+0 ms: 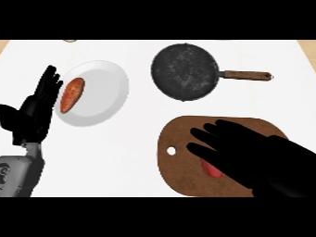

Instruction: Pick the bell pepper from the cutting board and place it in the pan

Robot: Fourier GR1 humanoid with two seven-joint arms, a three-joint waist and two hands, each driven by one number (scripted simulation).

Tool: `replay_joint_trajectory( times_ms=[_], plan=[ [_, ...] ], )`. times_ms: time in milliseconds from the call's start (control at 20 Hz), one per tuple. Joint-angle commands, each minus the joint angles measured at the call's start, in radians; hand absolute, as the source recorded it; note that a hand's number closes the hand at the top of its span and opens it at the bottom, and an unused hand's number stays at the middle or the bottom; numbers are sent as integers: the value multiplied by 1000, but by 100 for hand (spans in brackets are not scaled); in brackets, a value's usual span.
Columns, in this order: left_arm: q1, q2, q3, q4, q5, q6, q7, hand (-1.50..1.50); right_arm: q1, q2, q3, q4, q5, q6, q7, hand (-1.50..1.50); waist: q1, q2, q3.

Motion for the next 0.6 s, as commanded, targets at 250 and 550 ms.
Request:
replay_joint_trajectory(
  times_ms=[250, 550],
  plan=[
    [0, -16, 23, -51, -3, -28, 52, 0, 86, 126, 1, 41, 199, 66, 24, -150, -2, 0, 1],
    [12, -19, 27, -67, -30, -38, 70, 0, 93, 164, -8, 118, 288, 138, 3, -150, -2, 0, 1]
  ],
)
